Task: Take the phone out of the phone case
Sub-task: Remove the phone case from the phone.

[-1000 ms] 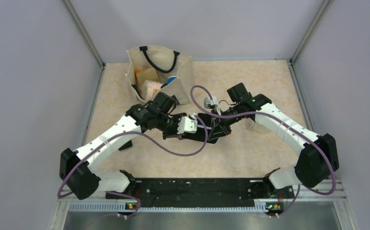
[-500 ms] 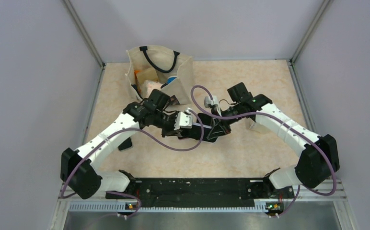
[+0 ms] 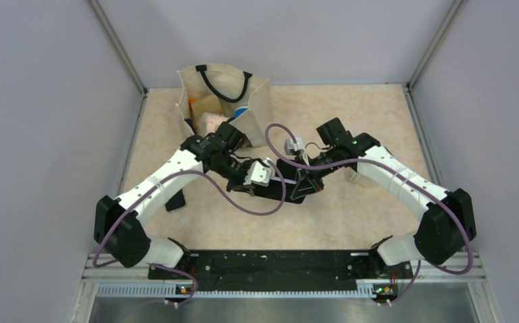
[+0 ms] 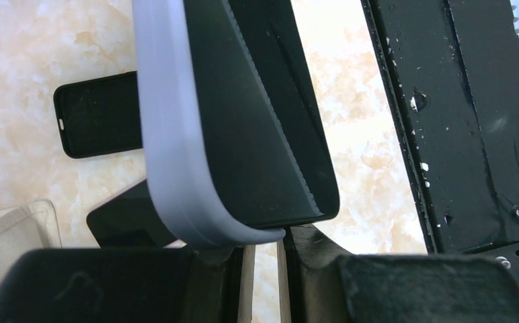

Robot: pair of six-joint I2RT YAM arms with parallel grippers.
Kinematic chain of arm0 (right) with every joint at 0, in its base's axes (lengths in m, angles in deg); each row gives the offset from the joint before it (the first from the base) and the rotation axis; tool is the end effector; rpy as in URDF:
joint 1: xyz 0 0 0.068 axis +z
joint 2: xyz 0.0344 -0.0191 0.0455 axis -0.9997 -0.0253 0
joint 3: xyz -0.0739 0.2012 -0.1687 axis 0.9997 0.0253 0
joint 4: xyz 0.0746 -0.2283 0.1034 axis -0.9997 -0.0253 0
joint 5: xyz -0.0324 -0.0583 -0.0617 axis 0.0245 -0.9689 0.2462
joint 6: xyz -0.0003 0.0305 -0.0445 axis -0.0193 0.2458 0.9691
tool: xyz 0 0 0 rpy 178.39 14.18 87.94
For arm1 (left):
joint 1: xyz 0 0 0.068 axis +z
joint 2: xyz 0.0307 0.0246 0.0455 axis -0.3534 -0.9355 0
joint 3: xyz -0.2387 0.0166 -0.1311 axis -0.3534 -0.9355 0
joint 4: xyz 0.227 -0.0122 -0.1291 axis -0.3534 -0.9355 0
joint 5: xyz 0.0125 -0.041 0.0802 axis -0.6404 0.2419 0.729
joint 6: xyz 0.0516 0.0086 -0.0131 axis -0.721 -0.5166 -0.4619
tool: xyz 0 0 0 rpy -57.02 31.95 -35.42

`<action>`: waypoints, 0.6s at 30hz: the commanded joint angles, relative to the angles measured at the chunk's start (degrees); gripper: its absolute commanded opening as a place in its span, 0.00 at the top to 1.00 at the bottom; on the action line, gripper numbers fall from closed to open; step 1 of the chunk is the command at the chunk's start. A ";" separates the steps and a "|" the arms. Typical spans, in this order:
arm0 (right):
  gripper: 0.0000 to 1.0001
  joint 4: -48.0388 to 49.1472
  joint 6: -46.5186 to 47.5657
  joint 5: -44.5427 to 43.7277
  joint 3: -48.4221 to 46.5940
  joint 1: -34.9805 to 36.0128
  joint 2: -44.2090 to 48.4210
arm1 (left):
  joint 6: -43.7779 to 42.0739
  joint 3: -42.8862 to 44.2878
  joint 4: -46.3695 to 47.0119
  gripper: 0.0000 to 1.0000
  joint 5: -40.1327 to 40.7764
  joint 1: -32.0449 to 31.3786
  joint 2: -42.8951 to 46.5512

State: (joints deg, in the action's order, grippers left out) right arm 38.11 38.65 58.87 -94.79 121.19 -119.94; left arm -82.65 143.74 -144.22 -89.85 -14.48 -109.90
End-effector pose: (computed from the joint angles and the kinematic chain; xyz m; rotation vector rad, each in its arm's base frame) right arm 0.2102 0.1712 0.2876 -1.5748 1.7590 1.3265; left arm 0.2032 -0.1726 0.2946 2.0040 1.4532 -0.8004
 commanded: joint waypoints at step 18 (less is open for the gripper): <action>1.00 7.72 3.26 12.48 -2.43 6.56 1.47 | 26.01 1.59 39.38 1.00 -9.02 -1.95 -2.28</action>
State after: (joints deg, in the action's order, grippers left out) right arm 37.73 39.20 55.85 -94.79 121.56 -119.24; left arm -63.85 143.72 -138.23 -87.88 -14.42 -111.78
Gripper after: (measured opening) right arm 0.104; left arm 0.190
